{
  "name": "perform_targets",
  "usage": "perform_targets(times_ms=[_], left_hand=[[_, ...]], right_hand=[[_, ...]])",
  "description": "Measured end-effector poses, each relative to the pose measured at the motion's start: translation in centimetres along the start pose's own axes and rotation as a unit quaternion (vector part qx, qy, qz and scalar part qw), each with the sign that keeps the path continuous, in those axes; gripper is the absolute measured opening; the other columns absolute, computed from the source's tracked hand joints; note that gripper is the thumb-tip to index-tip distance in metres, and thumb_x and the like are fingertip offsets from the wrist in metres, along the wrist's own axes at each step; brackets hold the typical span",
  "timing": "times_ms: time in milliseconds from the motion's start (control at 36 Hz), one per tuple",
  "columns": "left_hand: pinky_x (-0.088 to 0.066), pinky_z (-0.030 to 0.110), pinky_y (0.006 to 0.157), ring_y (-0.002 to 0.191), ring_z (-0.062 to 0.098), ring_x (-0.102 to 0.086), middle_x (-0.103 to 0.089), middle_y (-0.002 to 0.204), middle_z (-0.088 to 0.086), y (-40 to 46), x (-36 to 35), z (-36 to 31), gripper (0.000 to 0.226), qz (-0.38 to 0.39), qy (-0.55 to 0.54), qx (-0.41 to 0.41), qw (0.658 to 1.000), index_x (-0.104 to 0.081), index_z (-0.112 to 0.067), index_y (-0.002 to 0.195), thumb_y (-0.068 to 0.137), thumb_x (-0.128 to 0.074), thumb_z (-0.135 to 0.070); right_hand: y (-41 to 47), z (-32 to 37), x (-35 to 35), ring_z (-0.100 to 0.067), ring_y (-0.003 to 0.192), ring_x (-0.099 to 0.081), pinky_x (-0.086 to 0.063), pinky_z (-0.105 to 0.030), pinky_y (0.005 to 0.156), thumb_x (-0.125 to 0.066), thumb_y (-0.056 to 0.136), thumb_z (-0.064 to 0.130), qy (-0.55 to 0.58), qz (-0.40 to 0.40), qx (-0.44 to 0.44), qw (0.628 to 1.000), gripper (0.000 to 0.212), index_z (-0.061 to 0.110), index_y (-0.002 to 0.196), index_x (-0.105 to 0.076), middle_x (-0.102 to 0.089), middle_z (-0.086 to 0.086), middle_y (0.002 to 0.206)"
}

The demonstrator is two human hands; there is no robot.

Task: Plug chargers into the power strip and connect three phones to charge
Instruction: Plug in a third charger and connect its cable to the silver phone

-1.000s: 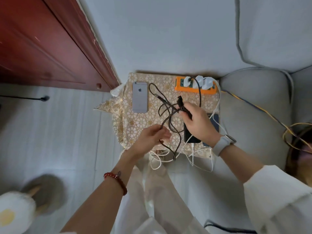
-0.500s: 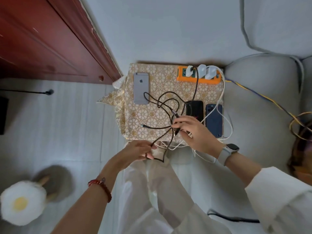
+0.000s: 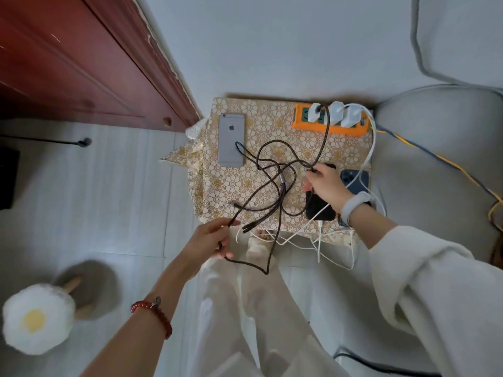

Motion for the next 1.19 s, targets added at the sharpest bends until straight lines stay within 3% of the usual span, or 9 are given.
perform_targets(times_ms=[139, 278, 417, 583, 722, 833, 944, 1111, 1194], left_hand=[[-0.056, 0.026, 0.06, 0.06, 0.023, -0.046, -0.04, 0.063, 0.006, 0.0, -0.7, -3.4, 0.025, -0.058, -0.059, -0.09, 0.993, -0.062, -0.009, 0.107, 0.095, -0.041, -0.001], [-0.059, 0.035, 0.072, 0.057, 0.012, -0.055, -0.055, 0.075, 0.005, 1.1, -2.8, -7.3, 0.028, -0.073, -0.103, -0.129, 0.984, -0.056, -0.01, 0.117, 0.092, -0.047, 0.0], [-0.058, 0.028, 0.062, 0.04, 0.003, -0.047, -0.049, 0.065, 0.001, 1.7, -4.8, -9.4, 0.025, -0.021, -0.062, -0.093, 0.993, -0.057, -0.011, 0.118, 0.094, -0.049, -0.012], [-0.056, 0.043, 0.08, 0.039, 0.0, -0.05, -0.05, 0.064, 0.0, 1.2, -4.2, -9.0, 0.027, -0.059, 0.087, -0.096, 0.99, -0.06, -0.007, 0.114, 0.091, -0.055, -0.02], [-0.056, 0.048, 0.076, 0.034, 0.0, -0.047, -0.045, 0.063, 0.001, 0.9, -2.8, -9.0, 0.016, -0.127, 0.095, -0.104, 0.982, -0.061, -0.008, 0.104, 0.091, -0.053, -0.014], [-0.056, 0.046, 0.073, 0.042, 0.003, -0.049, -0.046, 0.064, 0.001, 0.7, -2.9, -10.3, 0.009, -0.125, 0.105, -0.121, 0.979, -0.059, -0.011, 0.094, 0.09, -0.054, -0.017], [-0.059, 0.039, 0.071, 0.053, 0.013, -0.044, -0.041, 0.067, 0.004, 0.4, -3.2, -10.6, 0.016, -0.103, 0.011, -0.07, 0.992, -0.055, -0.002, 0.099, 0.093, -0.052, -0.016], [-0.059, 0.033, 0.061, 0.039, 0.008, -0.032, -0.027, 0.053, -0.004, -2.1, -4.6, -9.7, 0.012, 0.094, -0.135, 0.035, 0.986, -0.051, -0.006, 0.09, 0.096, -0.045, -0.015], [-0.055, 0.028, 0.057, 0.039, 0.007, -0.029, -0.025, 0.051, -0.006, -3.7, -4.6, -9.7, 0.019, 0.143, -0.139, 0.027, 0.98, -0.052, -0.004, 0.107, 0.098, -0.038, -0.015]], right_hand=[[-1.4, -1.8, 2.0, -0.007, 0.036, -0.051, -0.05, -0.04, 0.069, -0.031, 0.098, 0.01, 0.136, -0.106, -0.023, 0.985, 0.027, 0.01, 0.119, -0.048, -0.042, 0.003, 0.065], [-4.0, -4.7, 3.1, -0.016, 0.049, -0.05, -0.051, -0.035, 0.072, -0.032, 0.091, 0.0, 0.378, -0.137, -0.102, 0.91, 0.026, 0.016, 0.083, -0.051, -0.044, -0.002, 0.055], [-5.2, -5.5, 5.0, -0.014, 0.052, -0.042, -0.043, -0.03, 0.066, -0.038, 0.09, -0.004, 0.299, -0.183, -0.069, 0.934, 0.03, 0.017, 0.081, -0.057, -0.041, -0.003, 0.062], [-6.0, -1.1, 6.5, -0.008, 0.038, -0.031, -0.034, -0.026, 0.045, -0.037, 0.095, 0.003, 0.054, -0.083, 0.073, 0.992, 0.028, 0.003, 0.113, -0.059, -0.034, -0.003, 0.051], [-9.1, 3.2, 9.7, -0.003, 0.036, -0.026, -0.026, -0.014, 0.039, -0.046, 0.094, 0.009, 0.139, -0.086, 0.131, 0.978, 0.027, -0.016, 0.094, -0.055, -0.032, 0.001, 0.049], [-11.1, 4.7, 10.3, -0.011, 0.043, -0.037, -0.039, -0.02, 0.05, -0.046, 0.092, 0.003, 0.185, 0.015, 0.119, 0.975, 0.017, 0.006, 0.097, -0.062, -0.039, -0.006, 0.053], [-12.6, 4.7, 9.9, -0.018, 0.06, -0.053, -0.051, -0.025, 0.063, -0.04, 0.092, -0.004, 0.169, 0.141, 0.083, 0.972, 0.052, 0.025, 0.135, -0.04, -0.052, -0.007, 0.065], [-11.6, 4.2, 13.3, 0.006, 0.058, -0.05, -0.038, -0.02, 0.064, -0.038, 0.093, 0.004, -0.063, -0.17, 0.162, 0.97, 0.033, 0.01, 0.123, -0.049, -0.062, -0.002, 0.074], [-10.9, 3.3, 13.1, -0.019, 0.082, -0.06, -0.042, -0.032, 0.076, -0.044, 0.092, 0.011, -0.134, -0.199, 0.148, 0.959, 0.023, 0.009, 0.113, -0.052, -0.068, -0.01, 0.098]])
Point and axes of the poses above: each hand's wrist, its own y-axis towards the middle knuckle, its own x-axis out of the back of the hand, z = x × y, the point moved 6 cm from there along y, towards the middle knuckle
